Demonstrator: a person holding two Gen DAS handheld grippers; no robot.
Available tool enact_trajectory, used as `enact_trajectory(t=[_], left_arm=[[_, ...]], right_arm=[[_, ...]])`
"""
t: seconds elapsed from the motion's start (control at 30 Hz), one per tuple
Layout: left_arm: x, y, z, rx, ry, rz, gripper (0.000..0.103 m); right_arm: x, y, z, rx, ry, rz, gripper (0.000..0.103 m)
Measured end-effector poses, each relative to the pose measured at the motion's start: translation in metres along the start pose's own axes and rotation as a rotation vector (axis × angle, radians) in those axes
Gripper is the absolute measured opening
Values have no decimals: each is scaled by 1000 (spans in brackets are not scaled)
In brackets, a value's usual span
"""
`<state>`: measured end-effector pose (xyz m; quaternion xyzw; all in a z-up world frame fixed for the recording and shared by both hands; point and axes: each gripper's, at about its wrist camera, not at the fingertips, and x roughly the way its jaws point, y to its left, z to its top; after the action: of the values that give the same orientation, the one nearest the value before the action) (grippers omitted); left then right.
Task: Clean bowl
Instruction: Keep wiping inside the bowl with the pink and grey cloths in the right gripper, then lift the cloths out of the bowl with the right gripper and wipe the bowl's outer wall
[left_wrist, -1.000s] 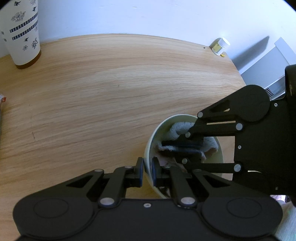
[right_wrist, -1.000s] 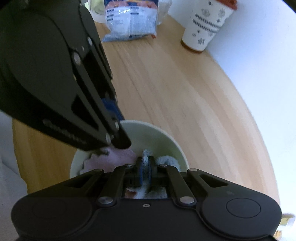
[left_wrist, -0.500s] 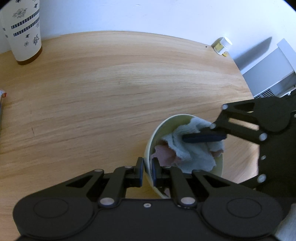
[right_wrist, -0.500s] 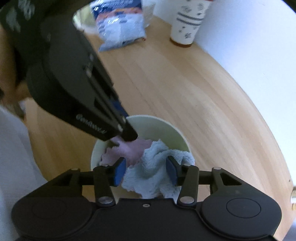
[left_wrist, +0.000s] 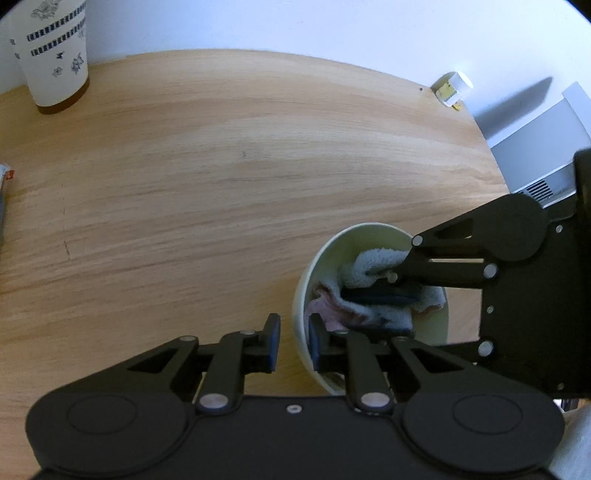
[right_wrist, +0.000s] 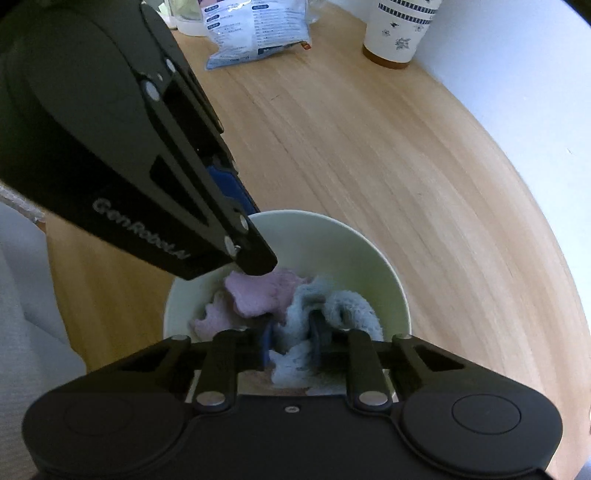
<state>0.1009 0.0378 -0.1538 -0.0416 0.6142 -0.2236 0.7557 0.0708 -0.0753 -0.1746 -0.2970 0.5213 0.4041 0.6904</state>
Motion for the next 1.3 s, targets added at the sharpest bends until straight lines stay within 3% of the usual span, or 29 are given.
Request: enact_trajectory(t=[0.43,0.6,0.7,0.9,1.07,1.2,1.3], left_arm=[[13,-6,0,-19,33,5,11],[13,-10,-1,4,15,20,10],[12,-9,-3,-4,2,19,8],[-2,-19,-5,67,-86,92,6],[-13,-32,-11,176,-146,179,6],[-18,-37,-16,231,-181,210,6],[-20,-41,-20,253,-200,220,7]], right_arm=[[-45,-33,-20,251,-153,39,10],[-42,-23,-12,234,-166,32,10],[-64,-27,-18,236,-207,18,10],[-100,-48,-29,321,-310,-41,10],[-132,-83,-37,474,-446,-56,10],[-131,-103,-39,571,-484,-26,10],[-119,-110,-31,642,-503,65,10]])
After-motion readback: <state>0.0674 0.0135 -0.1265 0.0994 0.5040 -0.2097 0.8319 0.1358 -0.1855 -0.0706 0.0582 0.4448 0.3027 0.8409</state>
